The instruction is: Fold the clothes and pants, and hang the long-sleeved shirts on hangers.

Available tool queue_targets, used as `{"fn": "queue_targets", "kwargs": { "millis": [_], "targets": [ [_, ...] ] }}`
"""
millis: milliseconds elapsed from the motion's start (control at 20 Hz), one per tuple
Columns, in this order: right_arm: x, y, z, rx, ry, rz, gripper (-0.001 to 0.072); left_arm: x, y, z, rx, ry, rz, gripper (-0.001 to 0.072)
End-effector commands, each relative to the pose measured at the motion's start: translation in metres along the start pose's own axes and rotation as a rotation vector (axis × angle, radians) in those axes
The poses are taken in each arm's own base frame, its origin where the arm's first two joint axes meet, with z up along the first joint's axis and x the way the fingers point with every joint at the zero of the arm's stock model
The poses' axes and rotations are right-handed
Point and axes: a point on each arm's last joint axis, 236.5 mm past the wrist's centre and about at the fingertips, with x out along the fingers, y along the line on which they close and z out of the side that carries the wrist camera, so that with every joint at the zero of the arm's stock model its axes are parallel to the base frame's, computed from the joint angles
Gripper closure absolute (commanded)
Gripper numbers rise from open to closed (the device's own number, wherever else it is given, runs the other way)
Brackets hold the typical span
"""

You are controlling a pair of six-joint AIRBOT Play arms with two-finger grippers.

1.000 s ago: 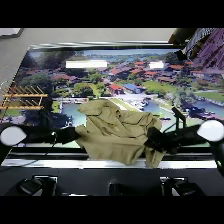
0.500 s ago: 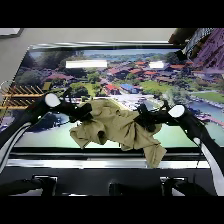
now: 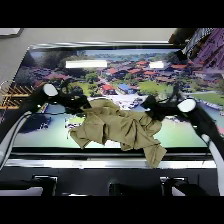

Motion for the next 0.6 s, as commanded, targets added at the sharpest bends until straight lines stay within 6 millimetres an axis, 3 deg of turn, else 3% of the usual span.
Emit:
{"fn": "queue_targets", "kwargs": {
  "millis": [0, 100, 250, 350, 450, 550],
  "targets": [
    [-0.065, -0.047, -0.038, -0.383, 0.082, -0.27, 0.0216, -0.059, 0.041, 0.004, 0.157, -0.093, 0.2, 0.0155],
    [-0.075, -0.052, -0.08, -0.519, 0.121, -0.299, 0.0211, -0.079, 0.043, 0.0, 0.197, -0.175, 0.212, 0.0155],
    [-0.058, -0.044, -0.134, -0.7, 0.139, -0.241, 0.0205, -0.082, 0.044, -0.018, 0.217, -0.219, 0.191, 0.0155],
    [-0.041, -0.045, -0.154, -0.871, 0.148, -0.252, 0.0205, -0.078, 0.047, -0.026, 0.221, -0.203, 0.196, 0.0155],
    [-0.022, -0.04, -0.17, -1.016, 0.145, -0.238, 0.0144, -0.078, 0.046, -0.026, 0.22, -0.204, 0.195, 0.0155],
    [-0.006, -0.044, -0.185, -1.074, 0.19, -0.257, 0.0144, -0.078, 0.047, -0.026, 0.22, -0.203, 0.195, 0.0155]
  ]
}}
